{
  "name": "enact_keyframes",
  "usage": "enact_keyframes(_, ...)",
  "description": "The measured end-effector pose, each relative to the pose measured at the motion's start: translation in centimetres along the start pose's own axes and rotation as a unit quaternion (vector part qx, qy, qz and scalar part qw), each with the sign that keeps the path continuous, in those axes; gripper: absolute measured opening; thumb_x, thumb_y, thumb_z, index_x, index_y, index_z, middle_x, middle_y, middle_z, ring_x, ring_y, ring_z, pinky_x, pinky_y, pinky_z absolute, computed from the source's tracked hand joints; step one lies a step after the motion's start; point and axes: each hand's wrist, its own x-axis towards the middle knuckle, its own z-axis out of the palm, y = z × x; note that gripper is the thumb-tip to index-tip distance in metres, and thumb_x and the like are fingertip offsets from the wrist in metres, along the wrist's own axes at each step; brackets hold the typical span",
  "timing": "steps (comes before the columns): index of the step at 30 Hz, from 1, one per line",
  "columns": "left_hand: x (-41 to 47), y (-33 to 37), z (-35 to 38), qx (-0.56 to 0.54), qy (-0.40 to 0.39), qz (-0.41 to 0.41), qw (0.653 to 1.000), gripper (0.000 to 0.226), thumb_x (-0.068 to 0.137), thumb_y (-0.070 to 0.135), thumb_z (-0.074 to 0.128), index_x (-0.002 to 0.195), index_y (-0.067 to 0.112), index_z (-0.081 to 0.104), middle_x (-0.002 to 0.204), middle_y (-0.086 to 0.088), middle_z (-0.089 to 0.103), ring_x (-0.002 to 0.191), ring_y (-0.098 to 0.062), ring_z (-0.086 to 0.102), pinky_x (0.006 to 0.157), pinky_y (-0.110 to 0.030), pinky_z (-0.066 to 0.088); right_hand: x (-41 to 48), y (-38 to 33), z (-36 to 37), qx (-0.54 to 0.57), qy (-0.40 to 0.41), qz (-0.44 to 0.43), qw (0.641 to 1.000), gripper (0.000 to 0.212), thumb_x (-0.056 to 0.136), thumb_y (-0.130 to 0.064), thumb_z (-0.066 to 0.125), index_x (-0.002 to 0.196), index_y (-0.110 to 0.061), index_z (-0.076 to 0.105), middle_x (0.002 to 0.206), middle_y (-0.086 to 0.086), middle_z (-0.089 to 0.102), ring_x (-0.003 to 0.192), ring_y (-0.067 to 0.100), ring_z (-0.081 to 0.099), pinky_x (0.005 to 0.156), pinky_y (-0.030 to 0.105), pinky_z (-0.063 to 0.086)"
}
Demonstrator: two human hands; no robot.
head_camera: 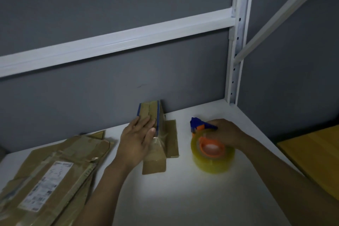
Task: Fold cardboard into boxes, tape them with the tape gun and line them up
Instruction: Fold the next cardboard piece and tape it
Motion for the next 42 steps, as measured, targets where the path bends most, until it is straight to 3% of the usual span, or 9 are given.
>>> enact_keyframes(3,-0.3,-0.1,0.5,-0.039,-0.029,-0.015,0.999,0.059,0.098,0.054,0.019,0.147,0.026,0.036,0.155,0.012,0.024,0.141,0.003,0.001,0.104,-0.002,-0.012,-0.4,-2.7,2.8,-0.039,0.146,-0.092,0.984,0.021,0.091,-0.032,0.056,0.084,-0.014,0.065,0.080,-0.002,0.061,0.073,0.013,0.055,0.069,0.029,0.045)
enact_keyframes(9,-0.5,-0.6,0.7,-0.066,-0.037,-0.023,0.997,0.069,0.090,0.061,0.015,0.146,0.027,0.037,0.154,0.013,0.025,0.143,0.001,0.002,0.106,-0.003,-0.009,-1.4,-9.9,7.2,0.190,-0.079,-0.010,0.979,0.027,0.099,-0.039,0.045,0.095,-0.017,0.060,0.091,0.000,0.062,0.086,0.013,0.059,0.075,0.027,0.049)
enact_keyframes(13,-0.6,-1.0,0.7,-0.070,-0.030,-0.025,0.997,0.075,0.086,0.066,0.011,0.146,0.028,0.035,0.153,0.016,0.024,0.145,-0.001,0.003,0.106,-0.002,-0.009,-0.7,-10.4,6.3,0.499,-0.124,0.099,0.852,0.015,0.094,-0.018,0.059,0.103,-0.007,0.059,0.092,0.008,0.065,0.086,0.020,0.065,0.078,0.030,0.055)
enact_keyframes(18,-0.3,-1.2,1.2,-0.045,-0.038,-0.005,0.998,0.083,0.084,0.074,0.005,0.147,0.028,0.035,0.156,0.013,0.021,0.147,-0.004,0.001,0.109,-0.006,-0.010,-1.1,-10.5,8.0,0.505,-0.090,0.170,0.841,0.012,0.094,-0.017,0.058,0.089,-0.005,0.058,0.071,0.005,0.055,0.064,0.015,0.057,0.058,0.026,0.053)
enact_keyframes(24,-0.2,-1.5,1.4,-0.061,-0.032,-0.022,0.997,0.076,0.086,0.068,0.008,0.146,0.030,0.035,0.157,0.011,0.024,0.147,-0.003,0.002,0.109,-0.007,-0.009,-2.6,-10.8,11.4,0.526,-0.087,0.205,0.821,0.033,0.093,-0.044,0.053,0.089,-0.011,0.055,0.062,0.002,0.049,0.054,0.012,0.048,0.048,0.024,0.049)
enact_keyframes(29,-0.1,-0.9,1.2,-0.067,-0.042,-0.025,0.997,0.069,0.090,0.061,0.017,0.146,0.026,0.037,0.157,0.010,0.024,0.147,-0.006,0.003,0.111,-0.013,-0.005,-1.9,-9.6,12.7,0.325,0.087,-0.004,0.942,0.038,0.096,-0.044,0.046,0.129,-0.025,0.039,0.111,0.004,0.059,0.085,0.017,0.062,0.061,0.031,0.055)
enact_keyframes(34,-0.2,-1.2,1.2,-0.142,-0.002,-0.056,0.988,0.064,0.088,0.057,0.037,0.138,0.019,0.050,0.151,0.005,0.036,0.143,-0.012,0.022,0.112,-0.021,0.016,-1.3,-10.3,11.6,0.398,-0.082,0.043,0.913,0.029,0.099,-0.049,0.036,0.128,-0.047,0.039,0.091,0.005,0.055,0.070,0.016,0.054,0.058,0.028,0.051)
enact_keyframes(37,-0.1,-1.4,1.5,-0.166,0.015,-0.060,0.984,0.060,0.085,0.060,0.042,0.123,0.017,0.058,0.140,0.003,0.045,0.134,-0.012,0.035,0.104,-0.021,0.027,-1.0,-10.1,10.7,0.467,-0.107,0.122,0.869,0.031,0.099,-0.049,0.039,0.113,-0.027,0.056,0.078,0.004,0.052,0.069,0.018,0.051,0.067,0.035,0.051)
enact_keyframes(42,-0.1,-1.7,1.8,-0.198,0.015,-0.054,0.979,0.043,0.094,0.042,0.043,0.122,0.016,0.061,0.137,0.004,0.046,0.135,-0.013,0.034,0.105,-0.017,0.024,-0.8,-9.4,12.4,0.339,-0.071,0.152,0.926,0.030,0.100,-0.041,0.041,0.129,-0.034,0.046,0.090,0.006,0.058,0.070,0.018,0.053,0.057,0.031,0.049)
